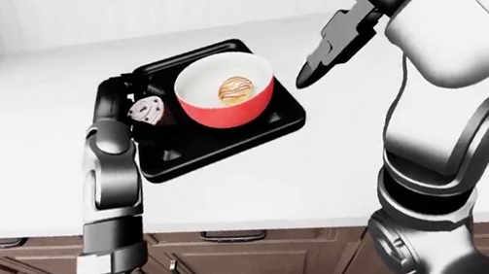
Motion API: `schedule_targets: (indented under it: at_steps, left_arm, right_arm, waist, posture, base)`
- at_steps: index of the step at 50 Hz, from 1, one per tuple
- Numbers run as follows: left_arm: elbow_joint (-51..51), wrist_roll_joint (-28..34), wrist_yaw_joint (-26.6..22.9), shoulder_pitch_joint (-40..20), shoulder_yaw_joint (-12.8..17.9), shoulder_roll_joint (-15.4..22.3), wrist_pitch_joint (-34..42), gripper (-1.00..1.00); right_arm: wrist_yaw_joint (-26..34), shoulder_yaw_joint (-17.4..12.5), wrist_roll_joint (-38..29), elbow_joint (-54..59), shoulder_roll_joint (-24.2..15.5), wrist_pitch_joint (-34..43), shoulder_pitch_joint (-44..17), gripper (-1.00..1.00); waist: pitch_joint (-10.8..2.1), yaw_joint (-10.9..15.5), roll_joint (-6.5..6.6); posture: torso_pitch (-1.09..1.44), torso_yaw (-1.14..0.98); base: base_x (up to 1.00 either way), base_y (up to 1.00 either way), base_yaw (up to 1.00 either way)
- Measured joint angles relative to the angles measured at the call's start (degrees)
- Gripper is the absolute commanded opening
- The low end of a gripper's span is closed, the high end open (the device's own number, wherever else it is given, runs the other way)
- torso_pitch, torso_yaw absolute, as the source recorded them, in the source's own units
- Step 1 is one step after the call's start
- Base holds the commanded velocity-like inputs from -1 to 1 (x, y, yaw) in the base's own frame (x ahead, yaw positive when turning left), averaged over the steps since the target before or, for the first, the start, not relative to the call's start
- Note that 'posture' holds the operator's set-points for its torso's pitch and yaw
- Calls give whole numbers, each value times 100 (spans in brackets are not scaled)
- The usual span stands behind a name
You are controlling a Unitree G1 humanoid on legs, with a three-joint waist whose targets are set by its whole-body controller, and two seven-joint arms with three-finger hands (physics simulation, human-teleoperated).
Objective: Pick up the bowl with donut and place it on the tray. Pick up the cupcake and place it on the tray.
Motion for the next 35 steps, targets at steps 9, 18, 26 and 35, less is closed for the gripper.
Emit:
schedule_targets:
  at_steps: [9,18,26,35]
  left_arm:
    - [170,62,111,-18,-25,-14,-113,-100]
    - [191,82,90,-42,-5,19,-83,-100]
    - [138,110,61,-37,-12,18,-23,-91]
    - [129,110,15,-43,-19,7,26,-77]
  right_arm:
    - [-6,-12,22,-16,-25,21,-43,100]
    - [-27,1,20,8,-16,7,-15,100]
    - [-23,-29,42,-11,-42,18,-33,100]
    - [-37,-28,67,13,-54,49,-59,100]
  waist:
    - [-14,-13,11]
    - [-10,-25,18]
    - [-14,-23,14]
    - [-10,-18,7]
  posture:
    - [0,0]
    - [0,0]
    - [0,0]
    - [0,0]
  base:
    - [0,0,0]
    - [0,0,0]
    - [0,0,0]
    - [0,0,0]
